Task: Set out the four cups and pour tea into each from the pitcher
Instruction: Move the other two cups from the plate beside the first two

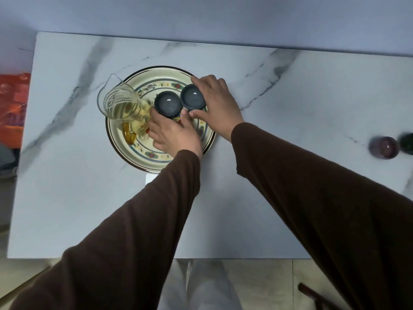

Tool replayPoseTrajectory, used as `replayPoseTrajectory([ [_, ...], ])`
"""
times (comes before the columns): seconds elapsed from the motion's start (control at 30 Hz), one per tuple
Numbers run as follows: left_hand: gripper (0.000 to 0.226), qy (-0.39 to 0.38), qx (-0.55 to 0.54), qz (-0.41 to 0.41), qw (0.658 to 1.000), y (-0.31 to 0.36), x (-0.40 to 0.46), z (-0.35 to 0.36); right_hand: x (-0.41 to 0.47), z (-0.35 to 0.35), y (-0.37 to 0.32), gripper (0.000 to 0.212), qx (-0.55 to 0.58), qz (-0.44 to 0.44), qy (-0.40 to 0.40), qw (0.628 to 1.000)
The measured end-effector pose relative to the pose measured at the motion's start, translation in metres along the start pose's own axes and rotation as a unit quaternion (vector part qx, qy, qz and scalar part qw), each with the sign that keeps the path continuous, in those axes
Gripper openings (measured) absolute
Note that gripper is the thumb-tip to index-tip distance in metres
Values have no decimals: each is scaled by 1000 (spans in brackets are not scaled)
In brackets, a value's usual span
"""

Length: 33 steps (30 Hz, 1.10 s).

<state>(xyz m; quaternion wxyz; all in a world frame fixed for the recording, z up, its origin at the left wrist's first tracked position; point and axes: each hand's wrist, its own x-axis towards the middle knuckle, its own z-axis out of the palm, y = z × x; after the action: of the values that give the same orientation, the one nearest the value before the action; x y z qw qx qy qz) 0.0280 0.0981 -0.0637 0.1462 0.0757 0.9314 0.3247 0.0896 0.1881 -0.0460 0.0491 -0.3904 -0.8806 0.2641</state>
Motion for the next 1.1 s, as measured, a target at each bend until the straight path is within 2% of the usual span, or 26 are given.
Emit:
replayPoseTrajectory([
  [0.17,75,-2,4,-6,1000,3,0,1,1,-3,1,71,27,10,8,1000],
  [0.4,82,8,18,-31,999,12,3,7,-23,-17,5,69,117,58,81,988],
  [0.7,74,35,52,-15,998,10,6,12,-48,-19,11,68,131,95,96,982],
  [0.87,73,3,74,98,992,2,-3,-4,-68,-25,12,68,155,129,122,972],
  [1.1,68,-94,94,277,952,8,-44,-41,-123,-63,11,67,182,188,176,949],
])
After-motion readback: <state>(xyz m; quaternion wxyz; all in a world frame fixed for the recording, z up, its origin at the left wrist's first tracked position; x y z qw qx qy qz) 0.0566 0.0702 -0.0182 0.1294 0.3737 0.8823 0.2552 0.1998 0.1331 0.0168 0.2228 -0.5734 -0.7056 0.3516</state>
